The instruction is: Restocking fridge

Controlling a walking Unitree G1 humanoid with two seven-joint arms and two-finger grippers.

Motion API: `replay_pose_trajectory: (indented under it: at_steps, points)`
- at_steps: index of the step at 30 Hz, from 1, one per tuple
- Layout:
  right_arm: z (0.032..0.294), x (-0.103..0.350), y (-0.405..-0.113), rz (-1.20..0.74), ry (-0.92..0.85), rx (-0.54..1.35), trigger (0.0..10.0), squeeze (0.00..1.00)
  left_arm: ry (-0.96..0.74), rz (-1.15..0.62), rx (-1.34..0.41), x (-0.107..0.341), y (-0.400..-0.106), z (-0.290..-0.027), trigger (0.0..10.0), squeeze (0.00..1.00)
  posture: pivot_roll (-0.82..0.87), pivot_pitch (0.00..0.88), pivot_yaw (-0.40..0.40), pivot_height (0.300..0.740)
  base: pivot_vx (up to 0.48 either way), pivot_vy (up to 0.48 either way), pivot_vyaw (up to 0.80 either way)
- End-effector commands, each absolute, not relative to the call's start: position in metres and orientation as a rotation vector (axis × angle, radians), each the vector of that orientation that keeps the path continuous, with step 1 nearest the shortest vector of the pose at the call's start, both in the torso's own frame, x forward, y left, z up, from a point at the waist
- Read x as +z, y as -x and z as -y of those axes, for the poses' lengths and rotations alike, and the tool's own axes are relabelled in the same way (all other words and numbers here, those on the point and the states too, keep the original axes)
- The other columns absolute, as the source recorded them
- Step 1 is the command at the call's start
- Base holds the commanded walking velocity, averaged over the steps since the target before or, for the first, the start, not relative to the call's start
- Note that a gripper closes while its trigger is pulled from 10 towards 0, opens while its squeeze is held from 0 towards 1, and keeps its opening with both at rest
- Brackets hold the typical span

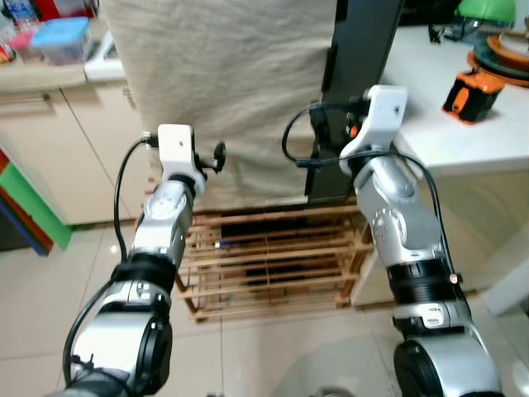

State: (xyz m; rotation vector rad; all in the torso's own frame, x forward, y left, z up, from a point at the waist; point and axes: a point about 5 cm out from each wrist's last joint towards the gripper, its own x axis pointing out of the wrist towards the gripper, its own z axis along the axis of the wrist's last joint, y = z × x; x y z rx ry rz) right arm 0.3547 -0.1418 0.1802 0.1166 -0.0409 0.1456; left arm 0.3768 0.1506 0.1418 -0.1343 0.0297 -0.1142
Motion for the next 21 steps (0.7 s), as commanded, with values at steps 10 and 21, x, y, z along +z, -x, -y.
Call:
replay_pose_trajectory:
  at_steps: [10,21]
  points:
    - [0.153,0.169,-0.35,0.006,-0.105,0.1,10.0,0.0,0.14,-0.065,-0.044,0.132,-0.368,-0.171,10.0,0.0,-0.26,0.007,0.034,0.74,0.0,0.0,0.0]
    - [0.153,0.169,-0.35,0.006,-0.105,0.1,10.0,0.0,0.14,-0.065,-0.044,0.132,-0.368,-0.171,10.0,0.0,-0.26,0.007,0.034,0.74,0.0,0.0,0.0]
